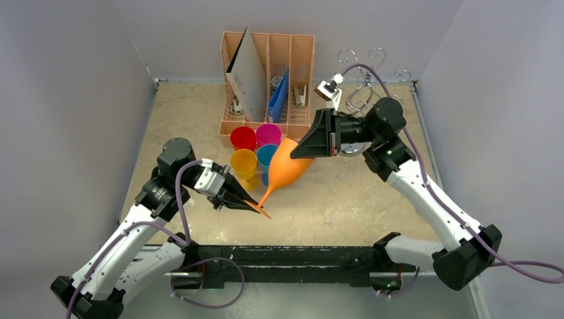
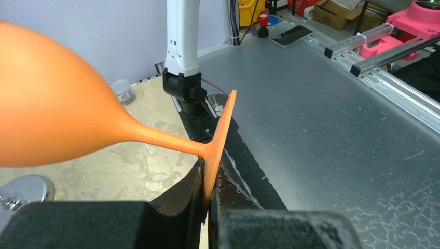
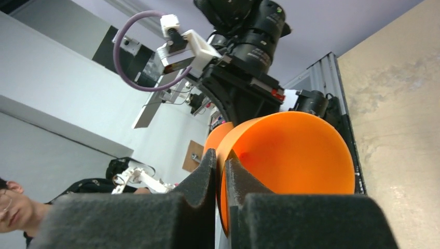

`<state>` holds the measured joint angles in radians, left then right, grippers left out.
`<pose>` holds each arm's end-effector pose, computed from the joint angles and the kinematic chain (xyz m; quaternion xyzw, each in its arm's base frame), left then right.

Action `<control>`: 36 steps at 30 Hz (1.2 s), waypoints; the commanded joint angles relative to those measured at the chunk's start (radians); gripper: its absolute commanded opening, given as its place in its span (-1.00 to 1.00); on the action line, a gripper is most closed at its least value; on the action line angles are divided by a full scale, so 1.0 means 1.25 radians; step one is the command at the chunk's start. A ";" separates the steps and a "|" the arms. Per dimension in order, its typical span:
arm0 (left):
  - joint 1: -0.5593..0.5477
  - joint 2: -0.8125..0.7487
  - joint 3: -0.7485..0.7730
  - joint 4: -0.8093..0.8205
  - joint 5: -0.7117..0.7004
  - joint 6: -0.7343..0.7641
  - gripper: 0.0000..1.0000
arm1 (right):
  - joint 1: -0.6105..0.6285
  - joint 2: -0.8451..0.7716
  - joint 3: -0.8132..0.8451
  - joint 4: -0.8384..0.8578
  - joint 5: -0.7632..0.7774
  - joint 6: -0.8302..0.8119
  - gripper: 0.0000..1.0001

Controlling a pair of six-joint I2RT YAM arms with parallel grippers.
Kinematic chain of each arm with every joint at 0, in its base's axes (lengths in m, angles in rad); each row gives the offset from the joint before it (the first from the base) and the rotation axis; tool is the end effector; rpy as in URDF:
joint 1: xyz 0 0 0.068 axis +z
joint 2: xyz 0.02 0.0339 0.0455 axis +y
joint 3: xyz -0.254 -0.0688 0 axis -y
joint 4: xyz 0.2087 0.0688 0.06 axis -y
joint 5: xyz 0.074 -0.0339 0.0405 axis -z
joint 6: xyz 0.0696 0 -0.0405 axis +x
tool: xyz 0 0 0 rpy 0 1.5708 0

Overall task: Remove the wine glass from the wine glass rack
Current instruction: Place the wine glass at the center of the board.

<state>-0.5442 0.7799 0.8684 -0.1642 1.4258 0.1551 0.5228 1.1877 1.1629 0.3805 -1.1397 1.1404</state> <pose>0.0720 -0.1241 0.3640 0.6078 0.3689 -0.5700 0.4119 0.1693 0.1705 0.4398 -0.2759 0.5925 0.7184 0.2381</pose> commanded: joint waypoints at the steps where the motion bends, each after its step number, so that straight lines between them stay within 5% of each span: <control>1: 0.001 0.010 0.025 0.011 0.013 0.034 -1.00 | 0.003 -0.036 0.015 0.043 -0.032 0.020 -1.00; 5: 0.002 0.019 0.031 0.000 0.014 0.034 -1.00 | 0.003 -0.041 0.011 0.043 -0.026 0.021 -1.00; 12: 0.002 0.005 0.029 -0.012 -0.015 -0.002 -0.53 | 0.003 -0.059 0.014 -0.065 0.012 -0.060 -1.00; 13: 0.002 0.000 0.028 -0.007 -0.017 -0.019 -0.21 | 0.003 -0.064 0.021 -0.108 0.014 -0.088 -1.00; 15: 0.002 -0.009 0.028 -0.014 -0.023 -0.047 0.11 | 0.003 -0.084 0.047 -0.242 0.013 -0.184 -1.00; 19: 0.002 -0.035 0.046 -0.143 -0.086 0.020 0.40 | 0.003 -0.121 0.112 -0.557 0.074 -0.400 -1.00; 25: 0.002 -0.119 0.057 -0.203 -0.345 0.027 0.55 | 0.003 -0.168 0.139 -0.834 0.186 -0.583 -1.00; 31: 0.002 -0.187 0.086 -0.198 -0.722 -0.087 0.64 | 0.003 -0.191 0.188 -1.077 0.328 -0.710 -1.00; 36: 0.002 -0.189 0.125 -0.263 -1.017 -0.197 0.96 | 0.003 -0.164 0.220 -1.198 0.521 -0.760 -1.00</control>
<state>-0.5438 0.5327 0.9600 -0.4194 0.5465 0.0475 0.5251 0.9600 1.3869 -0.9321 -0.7132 0.2935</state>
